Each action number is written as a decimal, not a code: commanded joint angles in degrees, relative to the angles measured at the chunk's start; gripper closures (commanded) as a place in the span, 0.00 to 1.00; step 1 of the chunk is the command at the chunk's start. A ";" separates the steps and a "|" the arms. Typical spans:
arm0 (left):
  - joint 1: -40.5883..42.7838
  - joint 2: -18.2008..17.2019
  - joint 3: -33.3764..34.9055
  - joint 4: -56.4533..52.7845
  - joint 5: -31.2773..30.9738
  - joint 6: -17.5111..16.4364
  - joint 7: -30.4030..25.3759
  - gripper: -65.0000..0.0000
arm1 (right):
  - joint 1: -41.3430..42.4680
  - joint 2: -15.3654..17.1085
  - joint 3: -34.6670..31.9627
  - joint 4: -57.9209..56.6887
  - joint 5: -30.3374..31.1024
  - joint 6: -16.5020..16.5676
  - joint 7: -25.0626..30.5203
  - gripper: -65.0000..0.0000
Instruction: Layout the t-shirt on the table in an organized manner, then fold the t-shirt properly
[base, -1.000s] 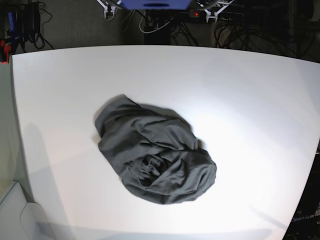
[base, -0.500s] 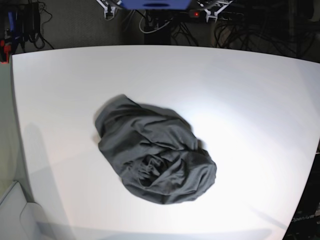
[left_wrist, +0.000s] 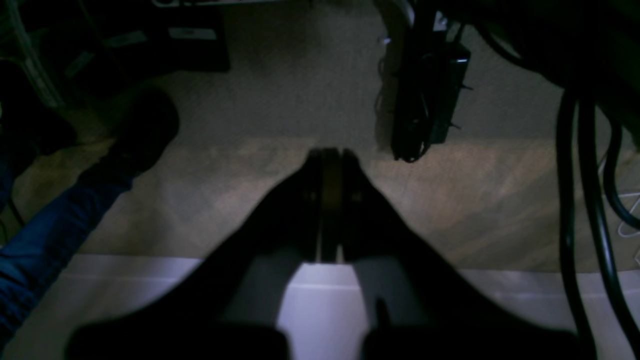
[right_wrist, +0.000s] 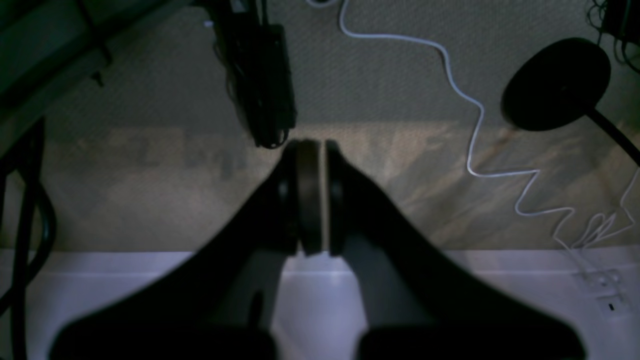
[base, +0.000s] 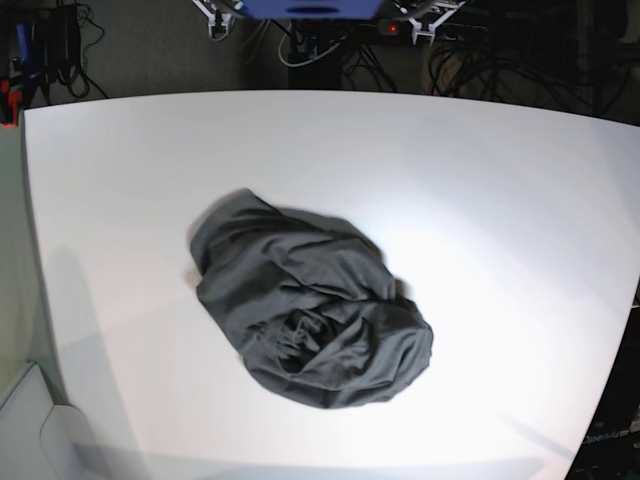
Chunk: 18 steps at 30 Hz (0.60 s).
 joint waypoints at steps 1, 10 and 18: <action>0.25 -0.15 0.17 -0.03 -0.14 0.23 -0.08 1.00 | -0.21 0.16 -0.14 0.15 0.28 0.47 0.08 1.00; 6.84 -0.24 0.17 8.85 -0.14 -0.03 -0.08 1.00 | -1.27 0.16 -0.23 0.24 0.19 0.56 0.16 1.00; 18.36 -2.61 -0.10 25.81 -0.49 -0.03 0.36 1.00 | -12.17 0.42 -2.43 16.50 0.01 0.65 -0.19 1.00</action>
